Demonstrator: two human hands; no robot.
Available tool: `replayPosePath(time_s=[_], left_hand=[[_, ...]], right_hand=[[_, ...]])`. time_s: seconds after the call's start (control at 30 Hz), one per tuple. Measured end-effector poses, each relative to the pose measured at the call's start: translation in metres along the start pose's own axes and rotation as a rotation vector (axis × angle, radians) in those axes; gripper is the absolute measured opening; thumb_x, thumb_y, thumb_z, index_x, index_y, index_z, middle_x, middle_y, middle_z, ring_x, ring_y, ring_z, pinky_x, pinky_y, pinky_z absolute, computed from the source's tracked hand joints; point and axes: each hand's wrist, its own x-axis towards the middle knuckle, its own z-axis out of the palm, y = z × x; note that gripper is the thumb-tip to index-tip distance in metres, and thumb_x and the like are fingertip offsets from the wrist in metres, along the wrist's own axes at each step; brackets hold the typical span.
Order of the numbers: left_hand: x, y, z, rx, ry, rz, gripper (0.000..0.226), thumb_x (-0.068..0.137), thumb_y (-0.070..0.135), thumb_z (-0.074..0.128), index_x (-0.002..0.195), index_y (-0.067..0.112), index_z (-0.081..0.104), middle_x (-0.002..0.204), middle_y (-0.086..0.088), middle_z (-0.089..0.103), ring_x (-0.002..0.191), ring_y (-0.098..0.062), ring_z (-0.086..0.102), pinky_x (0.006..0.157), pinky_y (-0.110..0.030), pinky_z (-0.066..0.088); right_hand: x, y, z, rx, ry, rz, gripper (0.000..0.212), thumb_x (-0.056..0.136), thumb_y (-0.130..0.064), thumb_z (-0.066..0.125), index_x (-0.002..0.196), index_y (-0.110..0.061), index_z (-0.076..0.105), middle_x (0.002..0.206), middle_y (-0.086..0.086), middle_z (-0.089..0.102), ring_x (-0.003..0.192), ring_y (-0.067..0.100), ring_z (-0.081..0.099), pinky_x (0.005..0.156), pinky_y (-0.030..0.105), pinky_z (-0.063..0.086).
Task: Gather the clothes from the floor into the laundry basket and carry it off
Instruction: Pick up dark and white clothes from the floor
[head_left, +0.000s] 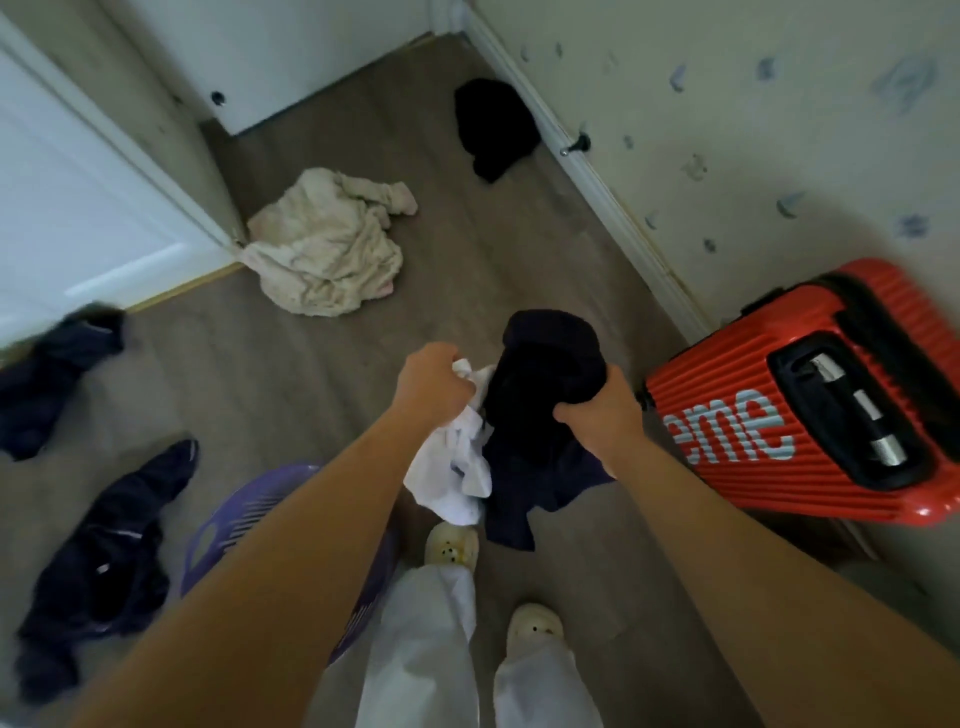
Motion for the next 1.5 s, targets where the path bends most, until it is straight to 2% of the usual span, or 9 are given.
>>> replayPosePath(time_s=[0.13, 0.23, 0.47, 0.73, 0.8, 0.93, 1.17, 1.33, 1.5], left_hand=[[-0.055, 0.003, -0.049, -0.049, 0.128, -0.004, 0.036, 0.080, 0.008, 0.061, 0.055, 0.017, 0.036, 0.056, 0.003, 0.042, 0.059, -0.016, 0.042, 0.047, -0.025, 0.029], [-0.087, 0.005, -0.081, -0.063, 0.201, -0.021, 0.027, 0.079, 0.010, 0.062, 0.061, 0.011, 0.042, 0.062, -0.001, 0.046, 0.064, -0.019, 0.045, 0.051, -0.028, 0.031], [-0.191, -0.032, -0.172, -0.094, 0.413, -0.117, 0.016, 0.075, 0.010, 0.060, 0.065, 0.007, 0.049, 0.067, -0.004, 0.049, 0.070, -0.023, 0.048, 0.062, -0.028, 0.035], [-0.271, -0.100, -0.227, -0.058, 0.555, -0.176, 0.037, 0.077, 0.005, 0.055, 0.054, 0.016, 0.028, 0.056, 0.003, 0.032, 0.053, -0.012, 0.031, 0.048, -0.025, 0.021], [-0.284, -0.125, -0.233, -0.084, 0.576, -0.199, 0.038, 0.077, 0.005, 0.056, 0.053, 0.015, 0.028, 0.056, 0.003, 0.033, 0.053, -0.011, 0.031, 0.049, -0.024, 0.022], [-0.299, -0.170, -0.241, -0.094, 0.527, -0.221, 0.035, 0.077, 0.006, 0.058, 0.055, 0.015, 0.033, 0.057, 0.001, 0.037, 0.064, -0.019, 0.041, 0.052, -0.026, 0.028], [-0.286, -0.239, -0.220, -0.219, 0.379, -0.205, 0.025, 0.078, 0.006, 0.061, 0.063, 0.011, 0.042, 0.063, 0.000, 0.041, 0.067, -0.019, 0.042, 0.061, -0.029, 0.035], [-0.253, -0.269, -0.173, -0.321, 0.273, -0.216, 0.023, 0.080, 0.008, 0.060, 0.065, 0.011, 0.044, 0.062, 0.001, 0.041, 0.062, -0.015, 0.040, 0.052, -0.021, 0.030], [-0.217, -0.270, -0.131, -0.442, 0.233, -0.179, 0.032, 0.082, 0.009, 0.061, 0.059, 0.016, 0.039, 0.060, 0.004, 0.041, 0.056, -0.010, 0.040, 0.052, -0.021, 0.030]], right_hand=[[-0.042, -0.054, 0.005, 0.001, -0.092, -0.151, 0.062, 0.076, -0.007, 0.073, 0.131, -0.008, 0.045, 0.112, 0.003, 0.058, 0.096, 0.019, 0.054, 0.081, 0.032, 0.046], [-0.067, -0.088, 0.011, -0.036, -0.123, -0.239, 0.063, 0.077, -0.013, 0.071, 0.134, -0.011, 0.045, 0.123, 0.009, 0.059, 0.109, 0.027, 0.057, 0.091, 0.038, 0.049], [-0.167, -0.171, 0.067, -0.155, -0.300, -0.510, 0.050, 0.076, -0.027, 0.068, 0.123, -0.017, 0.054, 0.108, 0.000, 0.062, 0.095, 0.020, 0.059, 0.065, 0.021, 0.042], [-0.271, -0.207, 0.162, -0.141, -0.454, -0.649, 0.027, 0.073, -0.026, 0.068, 0.096, -0.024, 0.053, 0.084, -0.010, 0.059, 0.078, 0.011, 0.055, 0.065, 0.025, 0.040], [-0.288, -0.206, 0.184, -0.128, -0.492, -0.633, 0.024, 0.073, -0.023, 0.068, 0.089, -0.028, 0.050, 0.082, -0.012, 0.057, 0.076, 0.011, 0.056, 0.062, 0.024, 0.040], [-0.307, -0.196, 0.226, -0.101, -0.553, -0.531, 0.033, 0.074, -0.020, 0.067, 0.105, -0.021, 0.057, 0.104, 0.000, 0.065, 0.093, 0.019, 0.061, 0.074, 0.028, 0.046], [-0.282, -0.150, 0.279, -0.035, -0.598, -0.316, 0.046, 0.077, -0.009, 0.069, 0.121, -0.015, 0.059, 0.113, 0.006, 0.066, 0.103, 0.022, 0.063, 0.091, 0.038, 0.052], [-0.249, -0.101, 0.299, 0.026, -0.526, -0.215, 0.039, 0.080, -0.008, 0.069, 0.111, -0.025, 0.054, 0.099, -0.006, 0.064, 0.091, 0.012, 0.061, 0.070, 0.022, 0.048], [-0.203, -0.065, 0.299, -0.069, -0.494, -0.214, 0.048, 0.080, 0.000, 0.064, 0.123, -0.017, 0.053, 0.101, -0.004, 0.063, 0.090, 0.010, 0.061, 0.067, 0.019, 0.045]])
